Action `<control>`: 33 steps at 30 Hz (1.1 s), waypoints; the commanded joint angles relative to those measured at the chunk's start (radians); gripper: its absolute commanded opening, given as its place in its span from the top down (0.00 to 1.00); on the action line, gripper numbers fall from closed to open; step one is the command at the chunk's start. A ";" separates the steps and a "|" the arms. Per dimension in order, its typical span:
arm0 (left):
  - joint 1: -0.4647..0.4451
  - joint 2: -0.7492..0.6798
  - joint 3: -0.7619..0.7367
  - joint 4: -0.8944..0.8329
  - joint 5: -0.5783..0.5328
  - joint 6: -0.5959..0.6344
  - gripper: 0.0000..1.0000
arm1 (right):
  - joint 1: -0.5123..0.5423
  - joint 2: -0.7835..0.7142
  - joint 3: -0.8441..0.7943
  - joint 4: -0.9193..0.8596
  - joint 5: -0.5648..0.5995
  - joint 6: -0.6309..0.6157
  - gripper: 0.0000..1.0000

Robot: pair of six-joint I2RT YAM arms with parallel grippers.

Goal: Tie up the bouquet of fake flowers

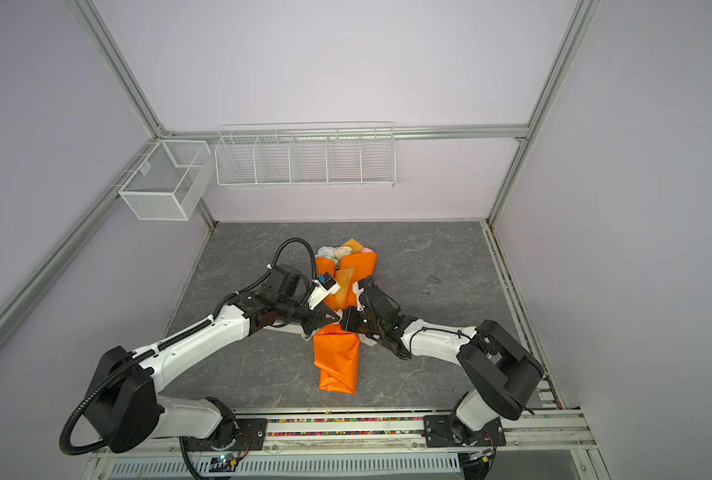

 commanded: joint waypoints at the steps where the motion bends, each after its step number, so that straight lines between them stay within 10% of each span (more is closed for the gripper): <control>1: -0.001 0.026 0.031 -0.031 -0.041 -0.024 1.00 | -0.016 0.002 -0.054 0.222 0.016 0.021 0.90; 17: 0.002 0.096 -0.002 0.015 0.097 -0.072 0.99 | -0.043 -0.045 -0.019 -0.152 -0.073 -0.136 0.81; 25: 0.000 0.134 0.002 0.007 0.127 -0.083 0.98 | -0.063 -0.209 0.016 -0.476 -0.005 -0.161 0.58; 33: 0.001 0.131 0.017 0.014 0.174 -0.089 0.98 | -0.088 -0.257 0.059 -0.597 -0.070 0.016 0.54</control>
